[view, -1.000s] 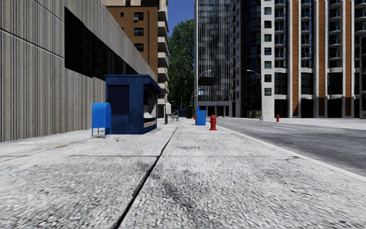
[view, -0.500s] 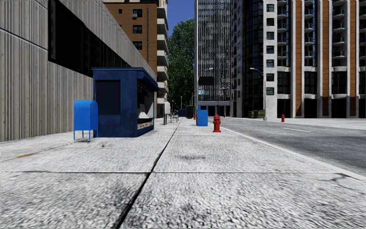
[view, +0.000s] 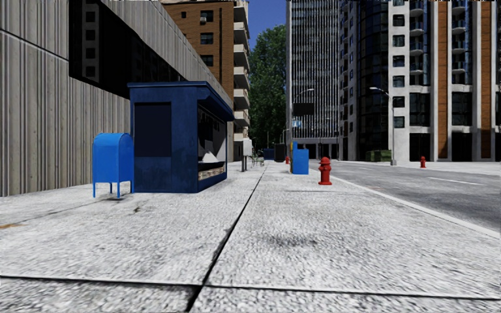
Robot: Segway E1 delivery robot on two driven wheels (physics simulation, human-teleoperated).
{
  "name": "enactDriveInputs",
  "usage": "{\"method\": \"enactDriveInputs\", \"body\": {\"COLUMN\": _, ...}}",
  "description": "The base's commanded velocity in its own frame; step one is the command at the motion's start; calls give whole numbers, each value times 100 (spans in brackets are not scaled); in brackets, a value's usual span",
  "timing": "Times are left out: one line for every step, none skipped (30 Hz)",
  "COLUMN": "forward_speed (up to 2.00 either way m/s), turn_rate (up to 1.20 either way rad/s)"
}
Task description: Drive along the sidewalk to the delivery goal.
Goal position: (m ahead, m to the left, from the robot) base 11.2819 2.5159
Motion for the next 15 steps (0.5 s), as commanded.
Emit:
{"method": "enactDriveInputs", "body": {"forward_speed": 200, "turn_rate": 109}}
{"method": "enactDriveInputs", "body": {"forward_speed": 200, "turn_rate": 109}}
{"method": "enactDriveInputs", "body": {"forward_speed": 200, "turn_rate": 109}}
{"method": "enactDriveInputs", "body": {"forward_speed": 200, "turn_rate": 109}}
{"method": "enactDriveInputs", "body": {"forward_speed": 200, "turn_rate": 109}}
{"method": "enactDriveInputs", "body": {"forward_speed": 200, "turn_rate": 109}}
{"method": "enactDriveInputs", "body": {"forward_speed": 200, "turn_rate": 110}}
{"method": "enactDriveInputs", "body": {"forward_speed": 200, "turn_rate": 110}}
{"method": "enactDriveInputs", "body": {"forward_speed": 200, "turn_rate": 110}}
{"method": "enactDriveInputs", "body": {"forward_speed": 200, "turn_rate": 110}}
{"method": "enactDriveInputs", "body": {"forward_speed": 200, "turn_rate": 110}}
{"method": "enactDriveInputs", "body": {"forward_speed": 200, "turn_rate": 110}}
{"method": "enactDriveInputs", "body": {"forward_speed": 200, "turn_rate": 110}}
{"method": "enactDriveInputs", "body": {"forward_speed": 200, "turn_rate": 110}}
{"method": "enactDriveInputs", "body": {"forward_speed": 200, "turn_rate": 110}}
